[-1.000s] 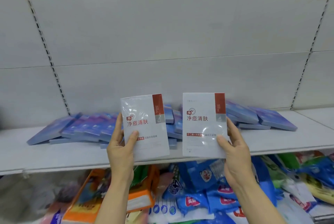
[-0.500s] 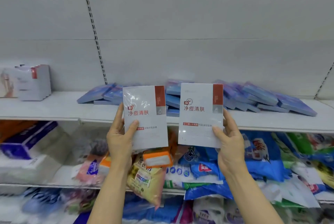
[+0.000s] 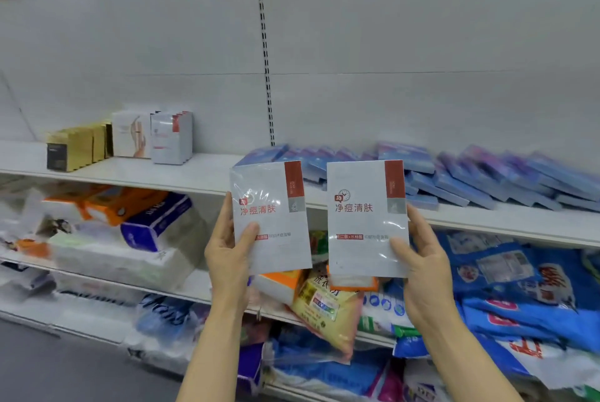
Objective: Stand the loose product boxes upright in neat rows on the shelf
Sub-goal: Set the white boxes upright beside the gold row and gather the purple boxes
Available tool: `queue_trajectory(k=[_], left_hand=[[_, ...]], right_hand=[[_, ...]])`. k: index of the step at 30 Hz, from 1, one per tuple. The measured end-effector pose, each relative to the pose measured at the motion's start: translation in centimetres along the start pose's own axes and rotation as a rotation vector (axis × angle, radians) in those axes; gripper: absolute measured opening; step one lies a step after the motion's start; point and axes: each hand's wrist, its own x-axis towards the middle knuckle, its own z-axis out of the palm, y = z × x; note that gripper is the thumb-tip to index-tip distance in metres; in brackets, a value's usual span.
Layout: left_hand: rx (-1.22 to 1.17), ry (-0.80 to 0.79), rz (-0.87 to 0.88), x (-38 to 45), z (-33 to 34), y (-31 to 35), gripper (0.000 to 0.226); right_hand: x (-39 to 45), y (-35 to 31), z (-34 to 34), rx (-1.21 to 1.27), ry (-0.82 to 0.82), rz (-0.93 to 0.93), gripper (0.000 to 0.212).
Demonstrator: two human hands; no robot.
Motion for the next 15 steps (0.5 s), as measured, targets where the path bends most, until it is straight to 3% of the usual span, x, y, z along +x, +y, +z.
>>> queue_trajectory(k=[15], left_hand=[[0.042, 0.014, -0.020, 11.7, -18.8, 5.4, 0.061]], right_hand=[[-2.8, 8.7, 20.7, 0.112, 0.048, 0.029, 0.054]])
